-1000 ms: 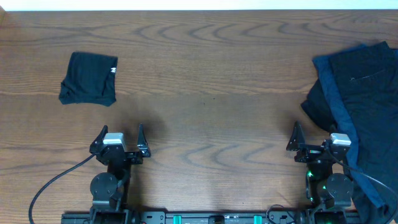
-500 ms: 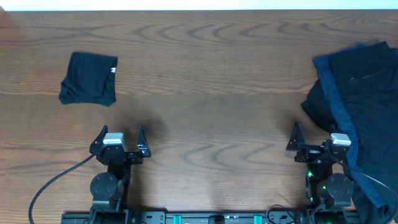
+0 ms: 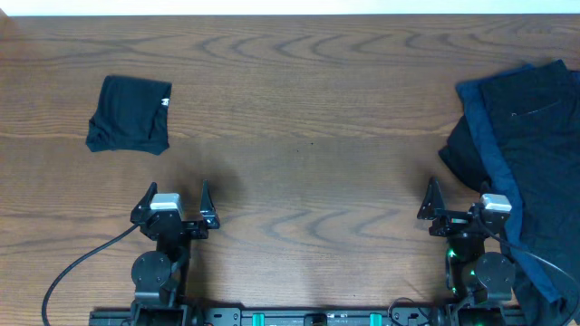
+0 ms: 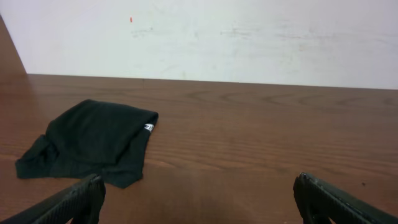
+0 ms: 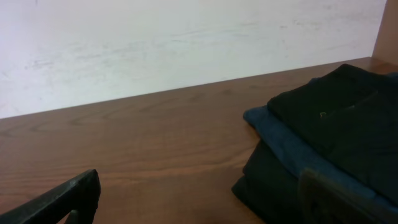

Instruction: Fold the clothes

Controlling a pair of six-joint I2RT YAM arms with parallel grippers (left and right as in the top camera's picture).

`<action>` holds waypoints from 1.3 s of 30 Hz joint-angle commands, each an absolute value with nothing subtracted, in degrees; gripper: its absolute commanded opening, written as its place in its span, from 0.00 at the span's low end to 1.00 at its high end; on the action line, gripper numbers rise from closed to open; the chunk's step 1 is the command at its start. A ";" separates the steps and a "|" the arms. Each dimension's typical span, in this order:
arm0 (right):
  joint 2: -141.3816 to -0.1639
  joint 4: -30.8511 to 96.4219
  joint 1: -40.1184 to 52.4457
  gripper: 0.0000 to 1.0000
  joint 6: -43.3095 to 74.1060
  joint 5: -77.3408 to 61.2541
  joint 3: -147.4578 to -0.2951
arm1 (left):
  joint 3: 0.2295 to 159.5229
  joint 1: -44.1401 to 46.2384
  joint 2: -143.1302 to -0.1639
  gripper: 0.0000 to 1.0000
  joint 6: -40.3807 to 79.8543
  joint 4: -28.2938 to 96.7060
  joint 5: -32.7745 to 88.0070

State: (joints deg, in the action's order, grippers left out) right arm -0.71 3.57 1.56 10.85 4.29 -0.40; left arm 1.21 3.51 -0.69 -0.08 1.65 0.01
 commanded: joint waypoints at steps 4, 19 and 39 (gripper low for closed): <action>-0.49 3.20 1.13 0.99 10.20 5.17 -0.32 | 0.23 3.66 -0.23 0.98 -0.84 4.03 -0.47; -17.67 5.17 1.13 0.99 11.94 7.55 -30.57 | 0.23 3.66 -0.23 0.98 -0.84 4.03 -0.49; -92.36 41.17 -8.69 0.99 -1.69 21.89 -94.11 | 0.23 3.66 -0.23 0.98 -0.84 4.03 -0.49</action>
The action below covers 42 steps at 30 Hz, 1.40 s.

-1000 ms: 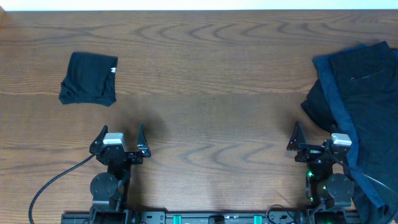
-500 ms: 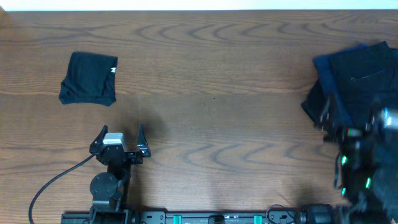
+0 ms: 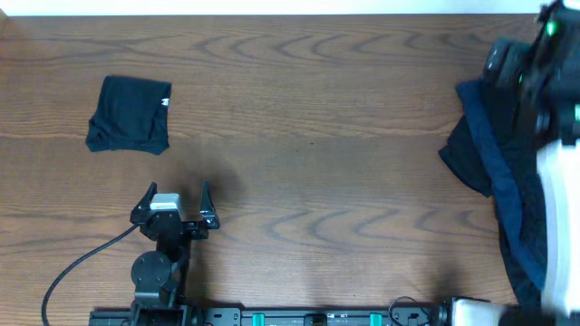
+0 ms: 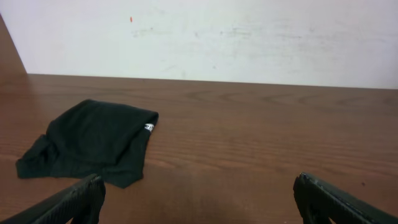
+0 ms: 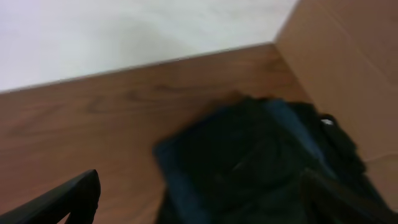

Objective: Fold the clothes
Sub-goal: 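Reach the right gripper to the clothes pile and grasp the black trousers' waistband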

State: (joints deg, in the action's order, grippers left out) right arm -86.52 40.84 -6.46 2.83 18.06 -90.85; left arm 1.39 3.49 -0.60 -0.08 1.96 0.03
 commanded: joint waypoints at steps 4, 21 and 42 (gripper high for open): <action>-98.63 42.39 -9.52 0.99 -4.23 22.50 -94.17 | 0.23 3.66 -0.23 0.98 -0.84 4.03 -0.49; -119.85 40.88 -11.55 0.71 -16.58 21.61 -93.73 | 0.23 3.66 -0.23 0.98 -0.84 4.05 -0.49; -124.86 34.04 -13.54 0.69 -18.13 15.57 -93.06 | 0.23 3.68 -0.23 0.98 -0.84 4.03 -0.47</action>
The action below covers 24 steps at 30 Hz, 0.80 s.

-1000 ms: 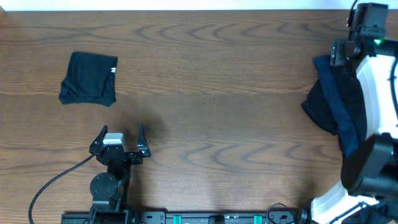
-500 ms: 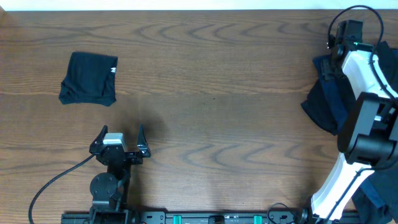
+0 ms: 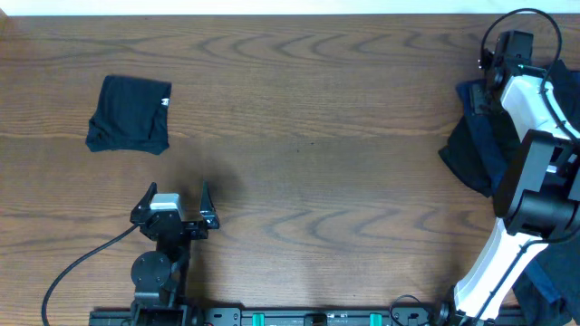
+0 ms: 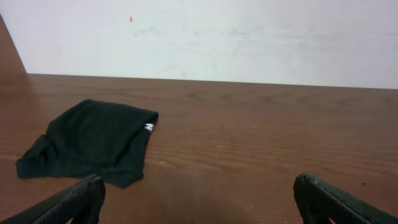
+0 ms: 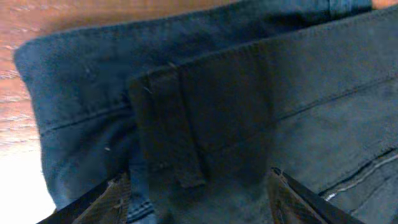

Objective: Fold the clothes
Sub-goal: 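Reach the right gripper to the clothes pile and grasp the black trousers' waistband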

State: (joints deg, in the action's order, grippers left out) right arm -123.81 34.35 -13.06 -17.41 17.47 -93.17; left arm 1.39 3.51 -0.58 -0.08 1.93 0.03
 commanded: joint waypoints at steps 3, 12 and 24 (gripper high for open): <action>-124.86 34.28 -13.54 0.69 -18.11 15.57 -93.03 | 0.23 3.68 -0.23 0.98 -0.84 4.03 -0.49; -127.46 30.46 -13.65 0.65 -19.40 19.20 -90.00 | 0.23 3.66 -0.23 0.98 -0.84 4.05 -0.47; -127.28 27.46 -13.65 0.33 -19.20 19.70 -90.00 | 0.23 3.66 -0.23 0.98 -0.84 4.03 -0.47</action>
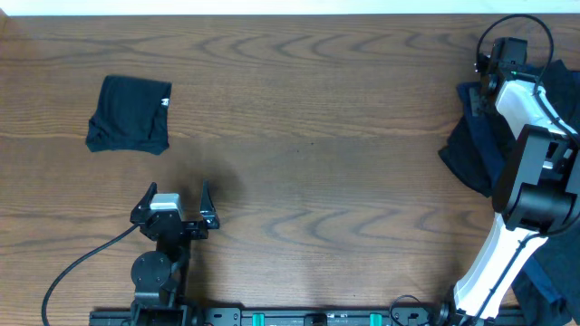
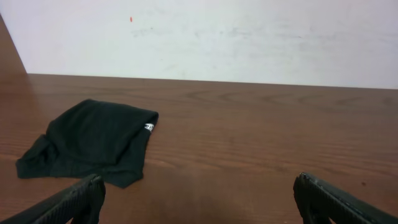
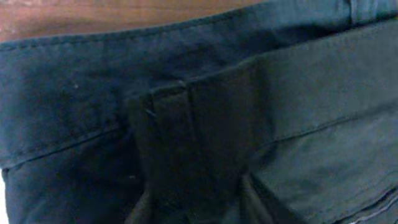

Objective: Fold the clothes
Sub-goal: 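Reach the right gripper to the clothes pile and grasp the black trousers' waistband, then drag the black trousers leftward with the right gripper and lay them flat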

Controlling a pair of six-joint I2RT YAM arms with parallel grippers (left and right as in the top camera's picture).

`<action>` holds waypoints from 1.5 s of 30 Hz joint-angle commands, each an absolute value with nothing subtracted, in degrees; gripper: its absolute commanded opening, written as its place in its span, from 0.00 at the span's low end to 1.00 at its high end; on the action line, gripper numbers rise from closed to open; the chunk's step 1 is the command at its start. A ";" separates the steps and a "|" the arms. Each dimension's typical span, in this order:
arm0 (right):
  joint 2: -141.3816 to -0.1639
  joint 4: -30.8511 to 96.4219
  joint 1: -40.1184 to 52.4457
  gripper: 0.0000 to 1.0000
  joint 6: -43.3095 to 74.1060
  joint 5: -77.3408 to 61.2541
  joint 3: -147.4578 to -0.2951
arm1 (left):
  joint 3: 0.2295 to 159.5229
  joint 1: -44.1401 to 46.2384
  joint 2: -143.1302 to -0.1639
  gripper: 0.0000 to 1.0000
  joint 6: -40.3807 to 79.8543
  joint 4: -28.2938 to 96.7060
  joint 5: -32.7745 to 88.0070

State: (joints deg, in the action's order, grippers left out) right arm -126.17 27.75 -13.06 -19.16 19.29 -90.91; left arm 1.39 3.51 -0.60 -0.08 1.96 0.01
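Note:
A small folded black garment (image 1: 130,115) lies at the far left of the table, also visible in the left wrist view (image 2: 93,142). A pile of dark clothes (image 1: 467,158) sits at the right edge. My right gripper (image 3: 196,202) is down on the pile's far end, its fingers drawn in around a fold at the waistband of a black garment (image 3: 205,118), which lies on a blue garment (image 3: 62,81). From overhead the right gripper (image 1: 485,89) is mostly hidden under its wrist. My left gripper (image 1: 177,192) rests open near the front left, nothing between its fingers (image 2: 81,199).
The brown wooden table (image 1: 317,136) stretches between the folded garment and the pile. A white wall (image 2: 217,37) runs behind the table's far edge. The right arm (image 1: 535,154) lies across the pile.
The right gripper's fingers stood wide apart over the black waistband; now they have closed in around a fold of it. The left arm and the folded garment are unchanged.
Both grippers first rested open at the front of the table. Then the right arm was out over the pile at the far right. Later it hovered open just above the black waistband, and now its fingers pinch that fabric. The left arm has stayed still throughout.

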 commanded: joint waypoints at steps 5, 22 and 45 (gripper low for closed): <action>-126.45 26.94 -13.65 0.22 -18.85 19.70 -90.24 | 0.23 3.66 -0.23 0.98 -0.84 4.03 -0.49; -109.10 31.53 -13.32 0.01 -16.34 16.56 -91.13 | 0.23 3.68 -0.23 0.98 -0.84 4.05 -0.47; -108.22 29.19 17.19 0.01 -6.15 -10.94 -91.09 | 0.23 3.66 -0.23 0.98 -0.84 4.03 -0.49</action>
State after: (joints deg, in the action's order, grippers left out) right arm -103.94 30.70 12.56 -9.78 -4.86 -90.59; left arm 1.39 3.51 -0.60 -0.08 1.93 0.03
